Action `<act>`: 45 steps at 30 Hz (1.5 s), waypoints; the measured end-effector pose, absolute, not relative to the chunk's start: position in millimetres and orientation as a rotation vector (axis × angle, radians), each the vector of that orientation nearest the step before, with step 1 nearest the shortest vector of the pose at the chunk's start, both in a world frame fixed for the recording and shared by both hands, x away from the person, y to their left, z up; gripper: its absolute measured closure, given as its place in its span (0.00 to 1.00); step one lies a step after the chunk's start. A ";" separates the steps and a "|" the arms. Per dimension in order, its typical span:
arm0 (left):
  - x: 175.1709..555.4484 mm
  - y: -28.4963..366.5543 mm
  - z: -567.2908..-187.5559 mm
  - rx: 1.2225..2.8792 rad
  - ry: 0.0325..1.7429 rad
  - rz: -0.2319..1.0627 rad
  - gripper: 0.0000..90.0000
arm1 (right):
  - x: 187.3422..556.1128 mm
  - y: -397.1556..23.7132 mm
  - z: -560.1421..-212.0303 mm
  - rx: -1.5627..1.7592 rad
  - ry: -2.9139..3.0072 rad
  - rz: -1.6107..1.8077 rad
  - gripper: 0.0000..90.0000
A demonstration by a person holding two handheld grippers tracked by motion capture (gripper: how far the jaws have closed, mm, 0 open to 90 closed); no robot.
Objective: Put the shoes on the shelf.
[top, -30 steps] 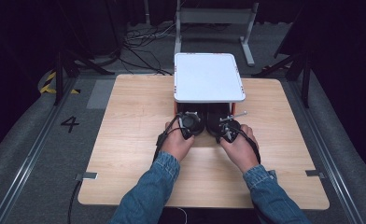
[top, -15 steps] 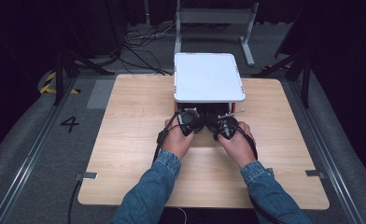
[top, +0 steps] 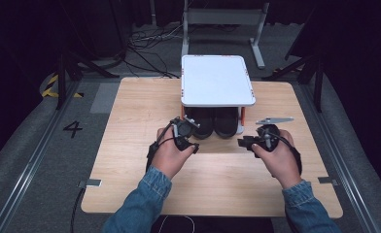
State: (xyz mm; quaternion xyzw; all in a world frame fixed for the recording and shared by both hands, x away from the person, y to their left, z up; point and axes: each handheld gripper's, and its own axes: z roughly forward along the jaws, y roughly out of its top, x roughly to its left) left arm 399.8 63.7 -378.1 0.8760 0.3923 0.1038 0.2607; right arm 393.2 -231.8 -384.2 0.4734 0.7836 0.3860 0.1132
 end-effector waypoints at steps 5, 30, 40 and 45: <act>383.8 87.7 -371.5 2.374 1.024 0.263 0.39 | 385.7 -260.7 -373.6 1.300 2.304 1.068 0.51; 364.6 229.8 -373.3 2.312 1.244 0.325 0.21 | 360.7 -384.5 -381.7 1.228 2.393 0.894 0.21; 372.5 256.3 -402.3 2.353 1.398 0.348 0.20 | 374.4 -413.6 -415.5 1.363 2.442 0.662 0.25; 380.2 268.3 -412.2 2.306 1.365 0.355 0.22 | 382.7 -424.4 -439.7 1.383 2.371 0.755 0.21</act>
